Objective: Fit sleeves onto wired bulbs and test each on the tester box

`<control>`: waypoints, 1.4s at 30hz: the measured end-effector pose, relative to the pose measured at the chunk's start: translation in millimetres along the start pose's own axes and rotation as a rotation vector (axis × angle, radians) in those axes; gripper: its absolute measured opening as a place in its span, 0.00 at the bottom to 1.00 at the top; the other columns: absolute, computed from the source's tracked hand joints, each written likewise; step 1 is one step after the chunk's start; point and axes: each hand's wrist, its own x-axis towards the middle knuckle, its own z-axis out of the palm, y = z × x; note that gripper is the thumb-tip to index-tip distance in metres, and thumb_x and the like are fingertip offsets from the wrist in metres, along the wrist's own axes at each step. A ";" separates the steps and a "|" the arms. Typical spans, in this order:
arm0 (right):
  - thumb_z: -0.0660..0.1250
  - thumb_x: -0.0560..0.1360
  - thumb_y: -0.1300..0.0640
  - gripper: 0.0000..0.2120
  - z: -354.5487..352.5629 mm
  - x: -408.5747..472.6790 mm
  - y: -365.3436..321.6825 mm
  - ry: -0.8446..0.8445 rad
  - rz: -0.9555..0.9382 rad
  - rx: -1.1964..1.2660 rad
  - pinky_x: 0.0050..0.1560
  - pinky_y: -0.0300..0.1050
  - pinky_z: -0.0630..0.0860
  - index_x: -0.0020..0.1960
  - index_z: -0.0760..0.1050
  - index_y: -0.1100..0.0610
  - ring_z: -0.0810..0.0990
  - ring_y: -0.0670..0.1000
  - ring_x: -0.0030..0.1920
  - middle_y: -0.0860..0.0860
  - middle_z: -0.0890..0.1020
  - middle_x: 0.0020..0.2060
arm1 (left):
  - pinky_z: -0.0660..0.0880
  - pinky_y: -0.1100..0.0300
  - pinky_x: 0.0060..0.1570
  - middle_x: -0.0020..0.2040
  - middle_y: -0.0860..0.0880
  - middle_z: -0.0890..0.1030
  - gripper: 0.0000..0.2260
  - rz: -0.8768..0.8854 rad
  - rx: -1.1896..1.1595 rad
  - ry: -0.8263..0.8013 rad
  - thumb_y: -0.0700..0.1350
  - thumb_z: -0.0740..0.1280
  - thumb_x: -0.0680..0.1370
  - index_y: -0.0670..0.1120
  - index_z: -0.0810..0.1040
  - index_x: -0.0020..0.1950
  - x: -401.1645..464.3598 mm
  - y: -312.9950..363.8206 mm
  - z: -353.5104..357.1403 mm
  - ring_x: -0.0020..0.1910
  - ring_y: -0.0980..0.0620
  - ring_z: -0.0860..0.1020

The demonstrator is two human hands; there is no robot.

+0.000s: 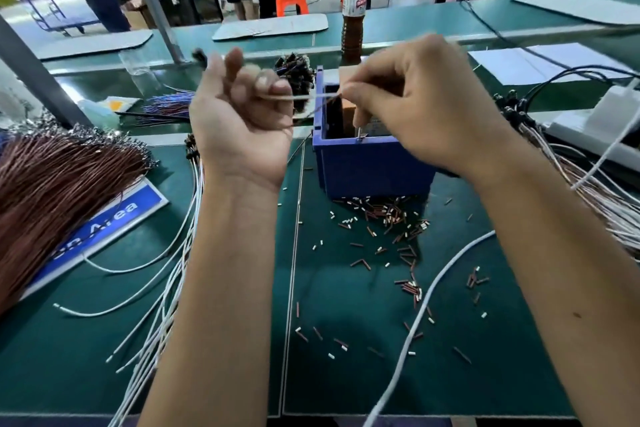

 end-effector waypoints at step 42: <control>0.76 0.77 0.54 0.03 44.0 -84.8 86.0 0.068 0.129 0.240 0.37 0.42 0.78 0.45 0.87 0.52 0.83 0.47 0.35 0.43 0.85 0.34 | 0.69 0.70 0.37 0.36 0.54 0.83 0.04 0.260 1.507 -0.694 0.37 0.77 0.75 0.45 0.85 0.44 -28.0 -70.4 -81.4 0.32 0.60 0.77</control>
